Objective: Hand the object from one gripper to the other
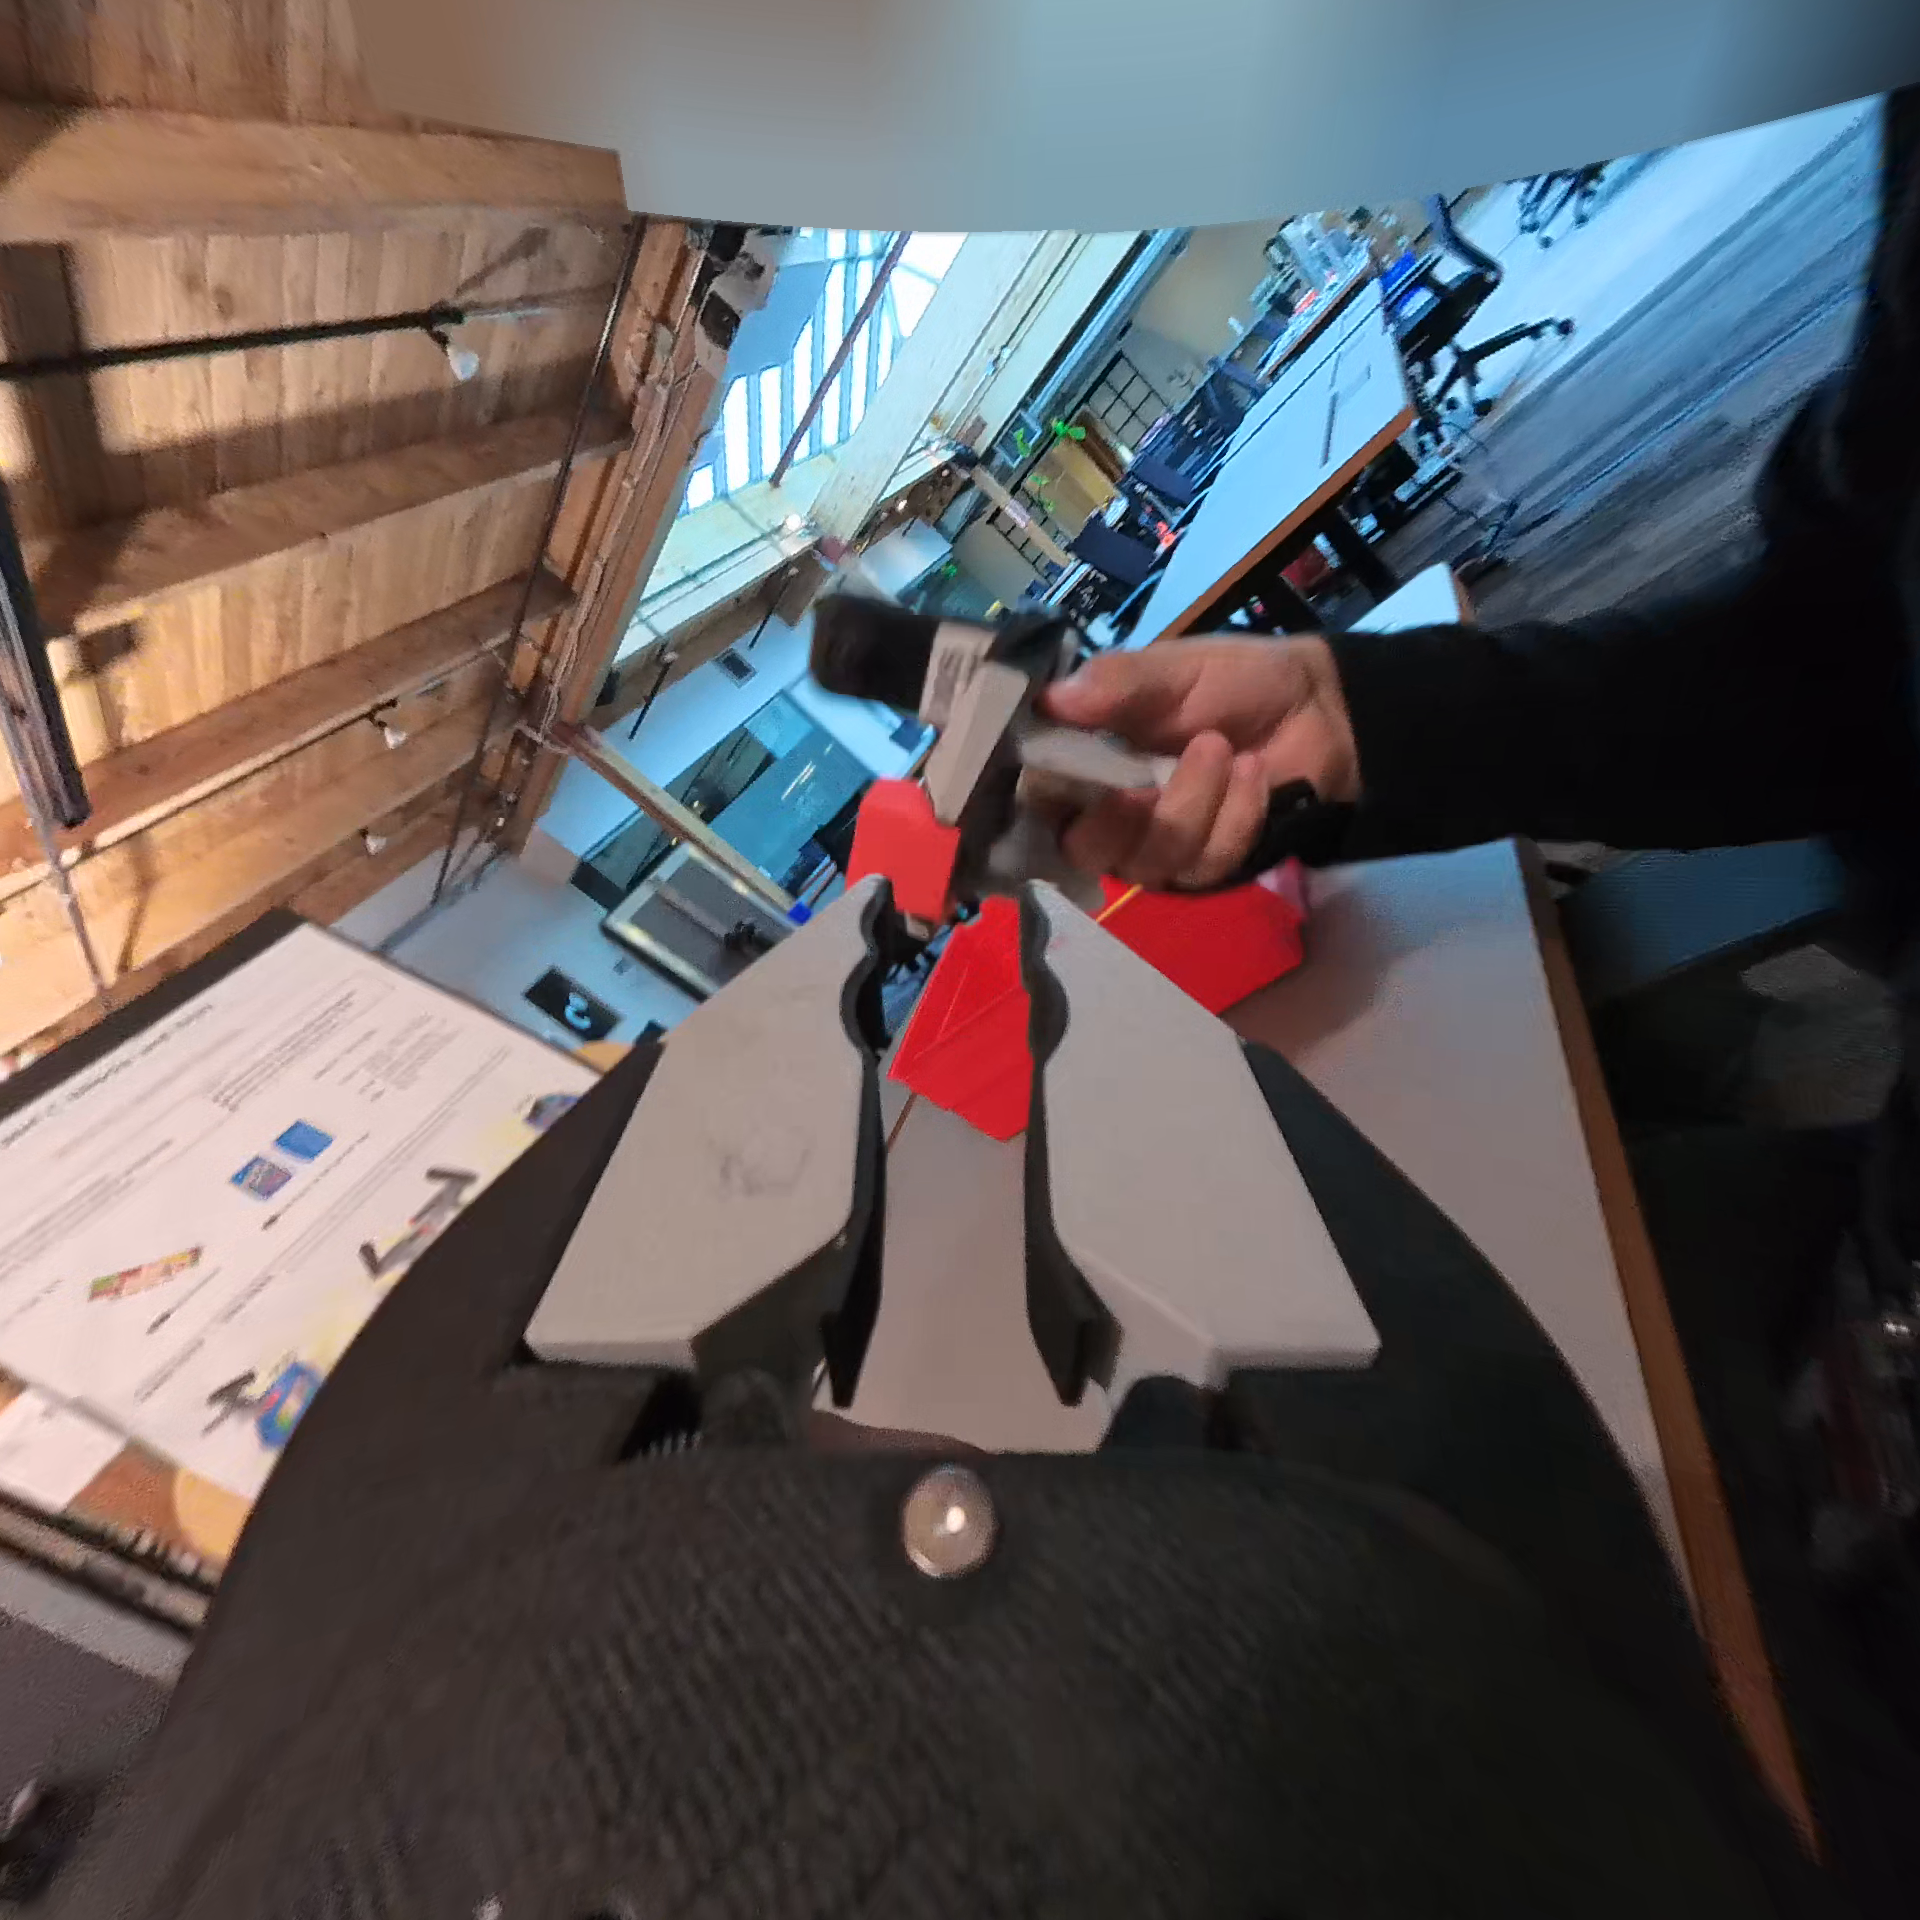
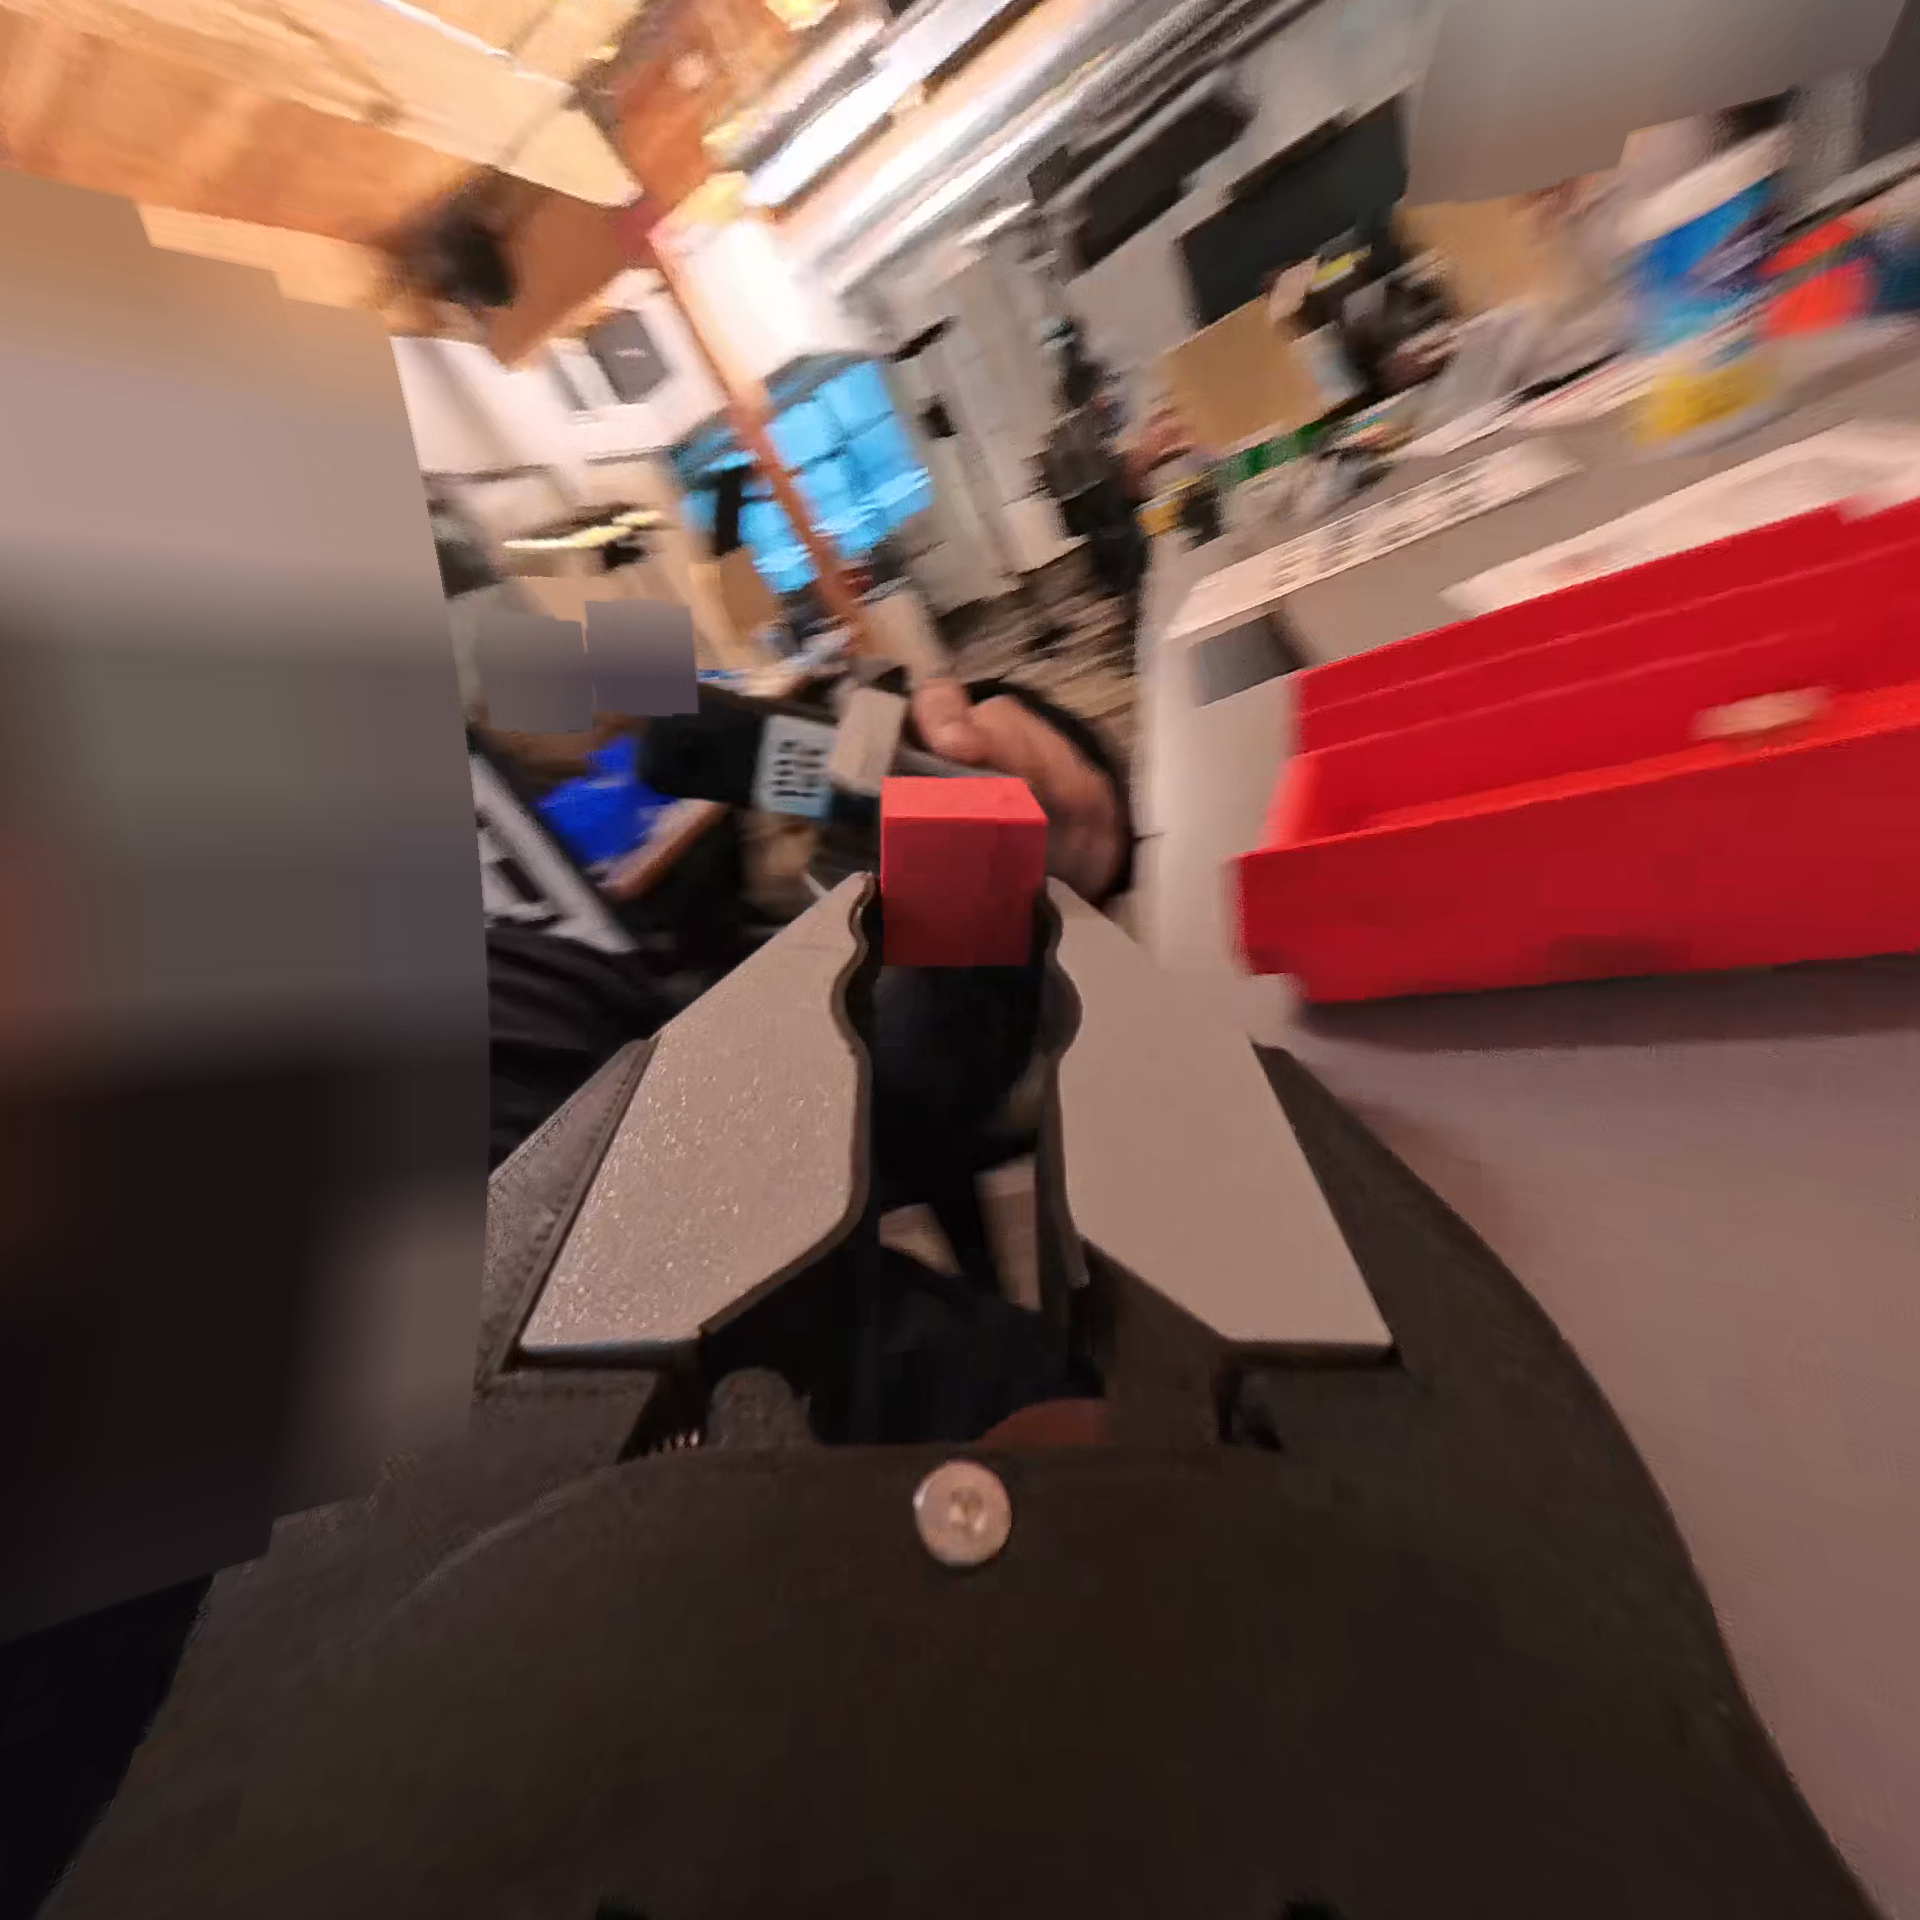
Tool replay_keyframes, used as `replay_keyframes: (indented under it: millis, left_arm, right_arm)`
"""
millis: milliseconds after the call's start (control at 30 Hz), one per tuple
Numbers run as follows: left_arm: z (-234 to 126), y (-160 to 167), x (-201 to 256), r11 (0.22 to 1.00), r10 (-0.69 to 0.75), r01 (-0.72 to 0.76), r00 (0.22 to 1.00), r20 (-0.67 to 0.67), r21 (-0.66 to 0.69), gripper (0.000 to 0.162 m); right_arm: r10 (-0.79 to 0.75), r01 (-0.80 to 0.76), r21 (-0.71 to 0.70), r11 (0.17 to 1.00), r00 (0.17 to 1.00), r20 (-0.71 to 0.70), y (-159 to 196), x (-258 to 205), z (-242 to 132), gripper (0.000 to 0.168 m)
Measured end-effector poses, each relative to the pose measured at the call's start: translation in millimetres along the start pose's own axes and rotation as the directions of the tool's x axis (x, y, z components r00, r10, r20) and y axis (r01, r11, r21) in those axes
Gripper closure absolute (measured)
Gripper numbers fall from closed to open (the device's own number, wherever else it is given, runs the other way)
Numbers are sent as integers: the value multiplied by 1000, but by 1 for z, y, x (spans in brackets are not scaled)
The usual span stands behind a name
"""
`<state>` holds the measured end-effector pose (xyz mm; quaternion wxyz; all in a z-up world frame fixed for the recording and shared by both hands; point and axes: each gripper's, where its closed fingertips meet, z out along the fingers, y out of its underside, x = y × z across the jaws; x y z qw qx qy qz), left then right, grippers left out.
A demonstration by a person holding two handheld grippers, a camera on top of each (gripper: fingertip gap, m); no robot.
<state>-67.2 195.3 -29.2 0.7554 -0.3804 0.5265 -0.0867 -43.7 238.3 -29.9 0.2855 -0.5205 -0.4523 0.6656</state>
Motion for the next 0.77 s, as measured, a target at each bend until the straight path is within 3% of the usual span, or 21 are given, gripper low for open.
replay_keyframes:
  millis: [33,100,167,233,300,467,567,633,733,767]
  left_arm:
    - [-3,6,-8,1000,-12,12,1000,29,-29,147]
    - [-8,30,-29,990,-16,32,994,110,-139,159]
    - [-13,58,-44,966,-44,85,985,166,-245,162]
    - [-16,78,-52,940,-99,156,976,194,-304,162]
    - [-17,85,-56,931,-135,198,967,214,-308,162]
    - [-15,89,-56,923,-122,193,968,221,-333,162]
    - [-16,95,-57,914,-123,201,966,229,-353,162]
    - [-16,99,-55,909,-129,205,966,223,-362,162]
    - [-17,104,-55,902,-149,225,963,223,-369,162]
    - [-18,106,-56,898,-154,232,962,228,-374,162]
  right_arm:
    - [-77,81,22,996,988,-135,-13,12,-22,142]
    - [-202,243,22,970,851,-485,-41,47,-85,143]
    - [-232,299,-59,952,586,-777,-53,86,-164,142]
    - [-179,208,-112,972,338,-924,-43,125,-240,143]
    - [-133,62,-123,991,216,-967,-18,157,-288,142]
    - [-123,-204,-149,968,137,-983,40,225,-323,142]
    - [-211,-377,-230,897,93,-973,75,244,-327,142]
    - [-276,-411,-270,871,46,-960,84,252,-334,142]
    - [-215,-419,-228,879,80,-973,93,262,-330,141]
    - [-191,-436,-213,875,94,-977,98,263,-330,133]
